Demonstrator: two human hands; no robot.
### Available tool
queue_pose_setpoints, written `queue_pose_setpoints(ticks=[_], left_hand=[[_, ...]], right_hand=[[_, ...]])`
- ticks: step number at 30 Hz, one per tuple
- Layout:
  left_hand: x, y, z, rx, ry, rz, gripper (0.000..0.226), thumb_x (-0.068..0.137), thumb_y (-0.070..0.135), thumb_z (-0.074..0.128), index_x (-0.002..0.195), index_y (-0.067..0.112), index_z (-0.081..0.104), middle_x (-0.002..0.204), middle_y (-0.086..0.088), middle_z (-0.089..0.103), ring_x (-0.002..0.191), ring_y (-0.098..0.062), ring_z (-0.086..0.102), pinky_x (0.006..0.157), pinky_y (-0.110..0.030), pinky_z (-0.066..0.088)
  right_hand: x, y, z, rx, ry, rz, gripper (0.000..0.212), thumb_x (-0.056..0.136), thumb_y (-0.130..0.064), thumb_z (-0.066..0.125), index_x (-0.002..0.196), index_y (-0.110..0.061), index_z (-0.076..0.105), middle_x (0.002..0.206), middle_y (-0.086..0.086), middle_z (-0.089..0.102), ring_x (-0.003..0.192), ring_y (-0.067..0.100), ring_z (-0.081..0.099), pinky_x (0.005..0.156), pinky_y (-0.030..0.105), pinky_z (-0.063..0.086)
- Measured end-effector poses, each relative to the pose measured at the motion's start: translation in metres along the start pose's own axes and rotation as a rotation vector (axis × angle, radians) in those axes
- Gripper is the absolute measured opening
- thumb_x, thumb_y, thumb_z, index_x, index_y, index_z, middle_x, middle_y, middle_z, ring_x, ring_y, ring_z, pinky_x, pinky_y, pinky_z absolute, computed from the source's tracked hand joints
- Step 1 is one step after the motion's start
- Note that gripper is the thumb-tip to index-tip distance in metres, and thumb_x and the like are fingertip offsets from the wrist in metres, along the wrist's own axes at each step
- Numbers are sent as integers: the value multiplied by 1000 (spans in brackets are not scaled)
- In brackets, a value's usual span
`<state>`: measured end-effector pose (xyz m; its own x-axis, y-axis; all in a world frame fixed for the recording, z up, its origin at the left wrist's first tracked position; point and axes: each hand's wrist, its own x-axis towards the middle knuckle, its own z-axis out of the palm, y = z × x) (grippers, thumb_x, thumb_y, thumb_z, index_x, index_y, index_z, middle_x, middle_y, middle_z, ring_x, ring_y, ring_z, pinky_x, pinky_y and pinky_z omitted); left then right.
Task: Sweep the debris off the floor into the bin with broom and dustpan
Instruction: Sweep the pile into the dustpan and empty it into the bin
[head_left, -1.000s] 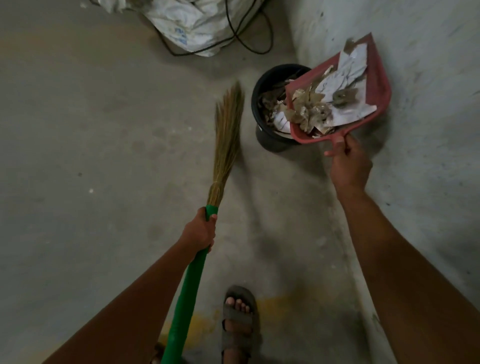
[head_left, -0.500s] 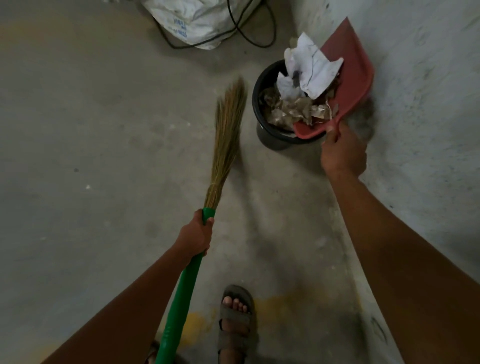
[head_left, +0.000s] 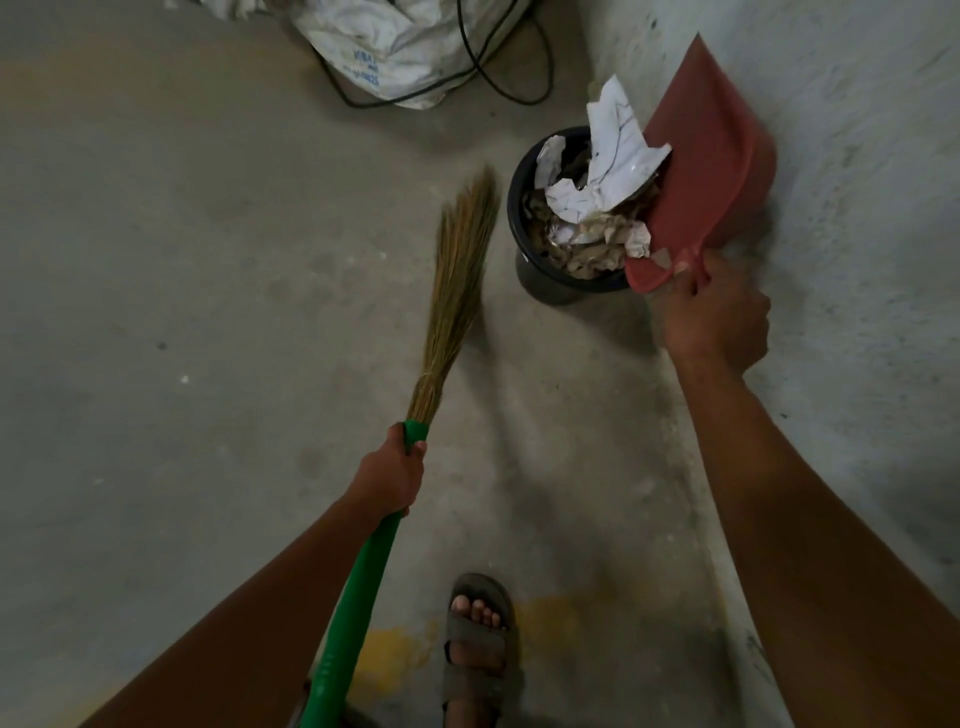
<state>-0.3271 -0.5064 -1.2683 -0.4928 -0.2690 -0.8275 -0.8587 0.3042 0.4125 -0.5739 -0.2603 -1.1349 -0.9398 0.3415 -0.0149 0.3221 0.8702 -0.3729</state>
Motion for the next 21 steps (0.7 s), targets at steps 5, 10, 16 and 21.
queue_pose_setpoints(ticks=[5,10,16,21], left_hand=[[3,-2,5,-11,-7,-2,40,111,40,42,146,22,36,99,-21,68,63,-26,63,49,-33,55],[4,-6,12,-15,-10,-7,42,111,42,42,148,24,35,103,-23,68,63,-27,65,47,-32,54],[1,-7,12,21,-4,-2,44,111,42,40,150,23,34,102,-21,67,63,-24,64,47,-31,54],[-4,-8,11,70,4,14,43,112,42,39,148,19,35,100,-20,66,62,-24,64,47,-30,53]], right_hand=[[1,-1,-10,-26,35,-9,30,103,-45,59,126,-30,71,125,5,71,112,34,69,85,46,53],[0,-4,-24,-16,97,-9,30,99,-47,62,120,-29,74,117,3,74,106,31,71,81,44,54],[-9,-9,-47,22,117,13,33,97,-44,67,129,-36,73,122,-1,74,113,28,70,85,42,53],[-19,-15,-60,73,135,8,36,96,-43,70,132,-42,72,125,-5,75,115,25,70,88,42,54]])
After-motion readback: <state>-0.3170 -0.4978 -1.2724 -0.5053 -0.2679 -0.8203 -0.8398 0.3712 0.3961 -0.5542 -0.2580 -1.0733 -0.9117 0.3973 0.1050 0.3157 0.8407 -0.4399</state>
